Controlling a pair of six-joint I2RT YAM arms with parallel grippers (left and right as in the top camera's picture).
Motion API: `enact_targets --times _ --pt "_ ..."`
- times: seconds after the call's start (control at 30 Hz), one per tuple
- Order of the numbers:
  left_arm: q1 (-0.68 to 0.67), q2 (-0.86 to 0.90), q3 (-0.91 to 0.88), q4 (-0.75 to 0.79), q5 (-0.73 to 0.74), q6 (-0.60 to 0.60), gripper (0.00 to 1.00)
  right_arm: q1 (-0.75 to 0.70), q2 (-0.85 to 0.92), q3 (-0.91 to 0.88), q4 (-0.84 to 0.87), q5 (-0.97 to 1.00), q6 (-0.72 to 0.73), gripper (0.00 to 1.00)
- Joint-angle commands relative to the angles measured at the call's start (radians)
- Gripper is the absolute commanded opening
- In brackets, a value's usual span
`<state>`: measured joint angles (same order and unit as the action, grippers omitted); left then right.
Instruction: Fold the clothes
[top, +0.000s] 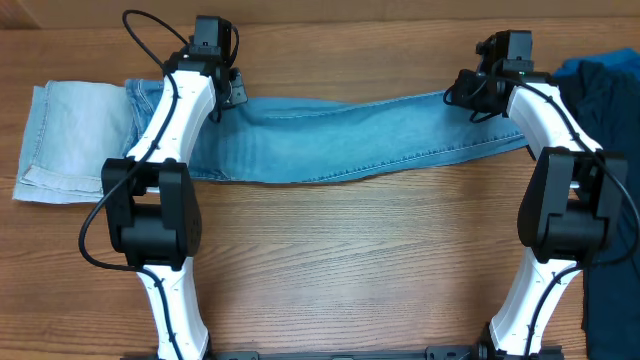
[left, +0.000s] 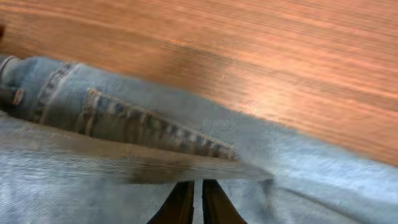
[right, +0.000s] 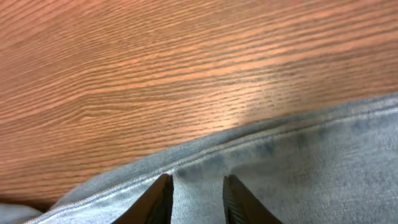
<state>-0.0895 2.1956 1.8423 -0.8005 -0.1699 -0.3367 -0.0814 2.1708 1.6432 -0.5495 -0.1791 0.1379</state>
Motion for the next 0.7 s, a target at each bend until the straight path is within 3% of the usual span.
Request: enact_targets --times 0.0,0.13,0.23,0.3,0.43,0.53,0.67 --pt "0.037 0.003 0.113 -0.079 -0.025 0.057 0.09 0.002 -0.003 0.031 -0.016 -0.002 0.010 0.31" --pt "0.037 -0.002 0.372 -0.266 -0.020 0.056 0.09 0.010 -0.003 0.143 -0.132 -0.003 -0.013 0.30" --pt "0.023 -0.002 0.481 -0.409 0.045 0.040 0.04 0.032 -0.003 0.239 -0.266 -0.018 -0.062 0.16" --pt "0.011 -0.002 0.483 -0.486 0.123 0.024 0.04 0.055 -0.003 0.270 -0.343 -0.017 -0.068 0.04" --pt "-0.044 0.008 0.433 -0.595 0.205 0.041 0.04 0.076 -0.003 0.260 -0.411 -0.014 -0.066 0.04" --pt "-0.106 0.008 0.353 -0.575 0.203 0.113 0.04 0.076 -0.003 0.254 -0.445 -0.013 -0.064 0.04" --pt "-0.171 0.008 0.224 -0.517 0.189 0.117 0.04 0.076 -0.003 0.254 -0.466 -0.013 -0.064 0.04"
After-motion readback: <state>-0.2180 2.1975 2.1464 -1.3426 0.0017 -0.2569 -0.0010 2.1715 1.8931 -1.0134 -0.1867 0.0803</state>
